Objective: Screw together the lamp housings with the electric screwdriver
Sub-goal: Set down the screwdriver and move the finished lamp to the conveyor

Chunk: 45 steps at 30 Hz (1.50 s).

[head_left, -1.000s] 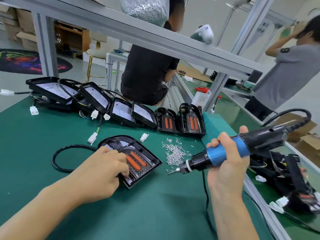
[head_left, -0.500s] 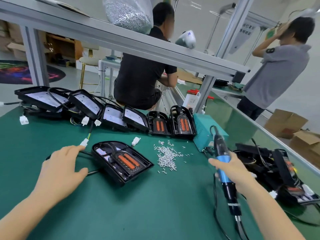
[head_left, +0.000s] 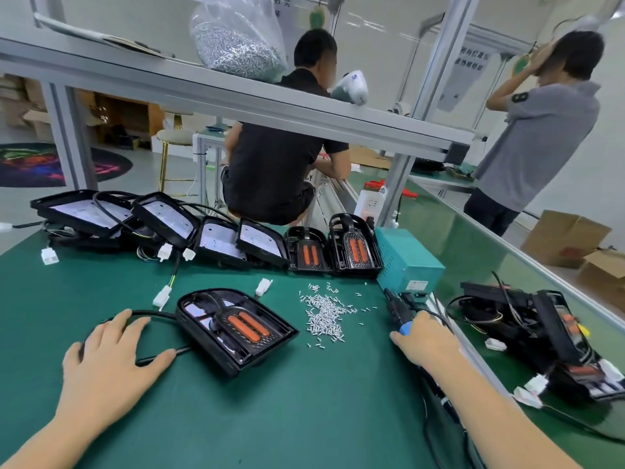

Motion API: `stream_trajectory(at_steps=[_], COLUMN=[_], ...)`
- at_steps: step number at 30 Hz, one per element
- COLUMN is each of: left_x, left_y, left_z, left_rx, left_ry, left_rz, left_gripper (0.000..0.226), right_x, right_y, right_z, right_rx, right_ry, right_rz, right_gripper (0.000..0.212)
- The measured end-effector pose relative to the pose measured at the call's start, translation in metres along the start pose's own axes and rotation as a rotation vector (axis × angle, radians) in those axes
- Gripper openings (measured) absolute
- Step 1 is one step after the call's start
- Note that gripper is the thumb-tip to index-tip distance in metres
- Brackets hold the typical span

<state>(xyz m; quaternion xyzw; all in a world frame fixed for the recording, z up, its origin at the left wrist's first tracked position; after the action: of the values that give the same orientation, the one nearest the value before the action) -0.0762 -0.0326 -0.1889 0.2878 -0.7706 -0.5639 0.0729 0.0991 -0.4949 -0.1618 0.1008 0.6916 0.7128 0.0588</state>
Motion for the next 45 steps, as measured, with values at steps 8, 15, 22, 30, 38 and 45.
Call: stream_trajectory(at_steps=[8,15,22,30,38,45], left_x=[-0.001,0.003,0.008,0.001,-0.008,-0.016], left_y=[-0.003,0.005,0.021,0.009,0.009,0.009], left_z=[0.004,0.004,-0.001,0.006,0.008,0.002], left_rx=[0.012,0.073,0.137,0.135,-0.016,-0.071], left_ry=[-0.010,0.006,0.021,0.119,0.075,-0.035], left_rz=[-0.060,-0.106,-0.131,-0.023,0.034,0.067], left_gripper=[0.070,0.068,0.071,0.108,0.102,0.106], right_x=[0.001,0.002,0.014,0.117,0.175,0.171], right_y=[0.010,0.008,0.020,0.031,0.002,-0.006], right_z=[0.012,0.011,0.019,0.121,0.201,0.214], right_rx=[0.157,0.014,0.276,-0.315,-0.386,-0.377], right_ry=[0.059,0.101,0.130,0.664,0.874,0.837], right_rz=[-0.052,-0.033,-0.113,-0.110,0.016,-0.171], right_gripper=[0.034,0.033,0.051,0.084,0.122,0.094])
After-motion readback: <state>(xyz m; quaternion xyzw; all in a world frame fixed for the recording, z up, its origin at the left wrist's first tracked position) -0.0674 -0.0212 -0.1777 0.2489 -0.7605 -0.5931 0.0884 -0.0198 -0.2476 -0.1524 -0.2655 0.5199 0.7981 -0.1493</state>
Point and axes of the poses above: each hand's wrist, its own x-axis away from the middle knuckle, its own y-axis out of the back of the hand, z = x × y, the point moved 9 cm from there along -x, towards the middle knuckle, and after that the axes turned 2 degrees about -z, right-handed, at the moved point
